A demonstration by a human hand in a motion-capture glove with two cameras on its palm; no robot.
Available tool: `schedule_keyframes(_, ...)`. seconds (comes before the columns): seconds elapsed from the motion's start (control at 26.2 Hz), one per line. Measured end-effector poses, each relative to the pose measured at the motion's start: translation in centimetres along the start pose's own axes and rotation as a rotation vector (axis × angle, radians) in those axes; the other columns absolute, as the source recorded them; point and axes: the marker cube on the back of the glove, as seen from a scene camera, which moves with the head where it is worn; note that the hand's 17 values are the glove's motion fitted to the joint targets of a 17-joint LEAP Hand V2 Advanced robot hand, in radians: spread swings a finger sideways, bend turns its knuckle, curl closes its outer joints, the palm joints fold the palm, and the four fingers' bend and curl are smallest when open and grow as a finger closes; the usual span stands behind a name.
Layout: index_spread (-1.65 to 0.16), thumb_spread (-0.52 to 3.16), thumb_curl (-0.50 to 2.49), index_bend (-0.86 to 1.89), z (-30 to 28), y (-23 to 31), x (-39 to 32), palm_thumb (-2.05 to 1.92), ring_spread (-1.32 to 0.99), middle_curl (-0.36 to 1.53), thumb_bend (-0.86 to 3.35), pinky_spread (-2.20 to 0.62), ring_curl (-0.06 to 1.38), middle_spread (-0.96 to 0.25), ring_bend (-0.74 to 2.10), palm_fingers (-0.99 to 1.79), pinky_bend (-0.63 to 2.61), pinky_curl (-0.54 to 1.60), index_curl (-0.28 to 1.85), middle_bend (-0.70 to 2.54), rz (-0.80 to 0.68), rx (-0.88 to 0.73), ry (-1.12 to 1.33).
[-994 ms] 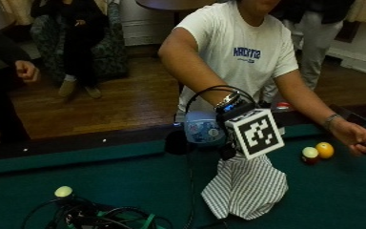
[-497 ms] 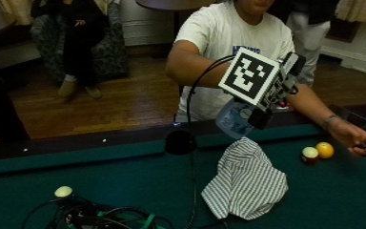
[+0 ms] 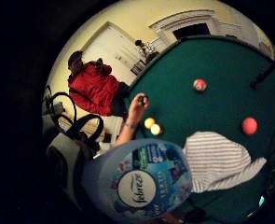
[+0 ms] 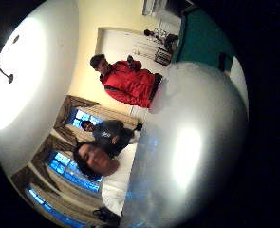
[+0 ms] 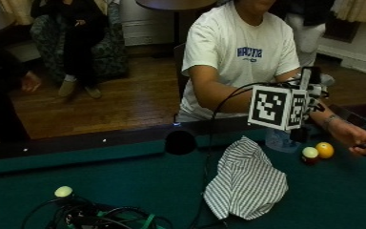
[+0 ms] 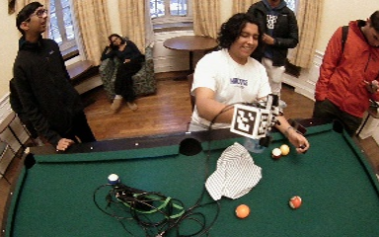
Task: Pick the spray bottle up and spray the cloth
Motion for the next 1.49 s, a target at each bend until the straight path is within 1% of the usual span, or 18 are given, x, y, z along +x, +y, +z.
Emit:
schedule_keyframes(0.15,-0.27,0.33,0.84,0.32,4.1,-1.2,2.9,0.95,-0.21,0.57,-0.03,-0.30,0.49,-0.22,0.80,1.38,0.51,0.42,0.64,0.66,-0.019,0.053,-0.058)
schedule_keyframes(0.38,-0.27,0.32,0.84,0.33,9.4,-2.7,7.7,0.95,-0.21,0.57,-0.03,-0.30,0.49,-0.21,0.79,1.38,0.51,0.42,0.65,0.66,0.003,0.150,-0.100)
schedule_keyframes(0.5,-0.27,0.32,0.84,0.33,11.5,-3.3,9.6,0.95,-0.21,0.57,-0.03,-0.30,0.49,-0.21,0.79,1.39,0.51,0.42,0.65,0.66,0.015,0.193,-0.086)
schedule_keyframes(0.76,-0.27,0.31,0.84,0.34,15.5,-5.4,13.0,0.95,-0.21,0.57,-0.03,-0.29,0.49,-0.21,0.79,1.39,0.50,0.42,0.65,0.67,0.064,0.227,-0.076)
schedule_keyframes(1.07,-0.27,0.30,0.84,0.35,18.6,-8.5,13.4,0.94,-0.21,0.57,-0.03,-0.30,0.50,-0.21,0.79,1.39,0.50,0.43,0.65,0.67,0.053,0.237,-0.091)
schedule_keyframes(1.49,-0.27,0.29,0.84,0.35,20.4,-11.8,13.9,0.94,-0.21,0.57,-0.03,-0.30,0.50,-0.21,0.79,1.39,0.51,0.43,0.65,0.67,0.051,0.231,-0.105)
